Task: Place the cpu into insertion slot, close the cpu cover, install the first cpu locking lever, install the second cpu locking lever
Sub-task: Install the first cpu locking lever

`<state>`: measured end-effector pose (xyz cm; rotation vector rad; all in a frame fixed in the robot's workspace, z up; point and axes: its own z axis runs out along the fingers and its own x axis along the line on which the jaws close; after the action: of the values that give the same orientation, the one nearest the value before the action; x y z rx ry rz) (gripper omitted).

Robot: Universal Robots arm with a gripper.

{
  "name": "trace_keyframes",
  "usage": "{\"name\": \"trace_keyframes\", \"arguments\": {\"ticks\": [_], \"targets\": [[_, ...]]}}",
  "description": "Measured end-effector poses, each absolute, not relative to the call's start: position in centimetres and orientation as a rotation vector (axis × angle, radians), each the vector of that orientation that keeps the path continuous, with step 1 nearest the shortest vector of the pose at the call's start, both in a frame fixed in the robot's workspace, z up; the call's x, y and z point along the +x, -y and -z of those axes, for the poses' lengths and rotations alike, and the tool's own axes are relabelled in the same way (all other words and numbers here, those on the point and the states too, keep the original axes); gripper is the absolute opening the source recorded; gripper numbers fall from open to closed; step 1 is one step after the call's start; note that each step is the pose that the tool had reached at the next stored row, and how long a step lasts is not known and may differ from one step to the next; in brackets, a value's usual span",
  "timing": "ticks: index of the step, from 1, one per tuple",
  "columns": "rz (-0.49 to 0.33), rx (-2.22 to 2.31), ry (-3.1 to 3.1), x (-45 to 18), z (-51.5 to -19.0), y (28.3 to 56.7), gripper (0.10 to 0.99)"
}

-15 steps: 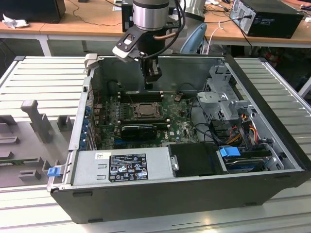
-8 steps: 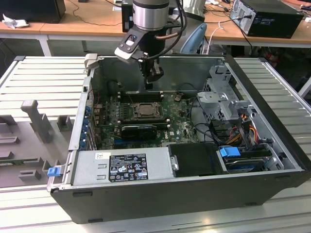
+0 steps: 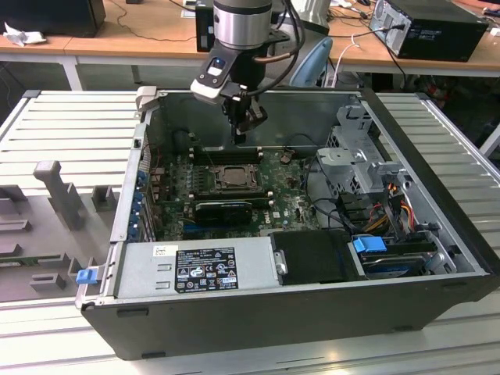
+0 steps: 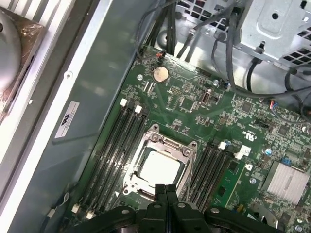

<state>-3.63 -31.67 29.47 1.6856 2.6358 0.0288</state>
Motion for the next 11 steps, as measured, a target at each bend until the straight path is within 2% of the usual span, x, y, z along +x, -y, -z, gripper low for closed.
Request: {"name": "trace_keyframes", "arguments": {"ticks": [11], "targets": [[-0.030, 1.485, -2.755, -3.63, -29.47, 31.67, 0.106]]}}
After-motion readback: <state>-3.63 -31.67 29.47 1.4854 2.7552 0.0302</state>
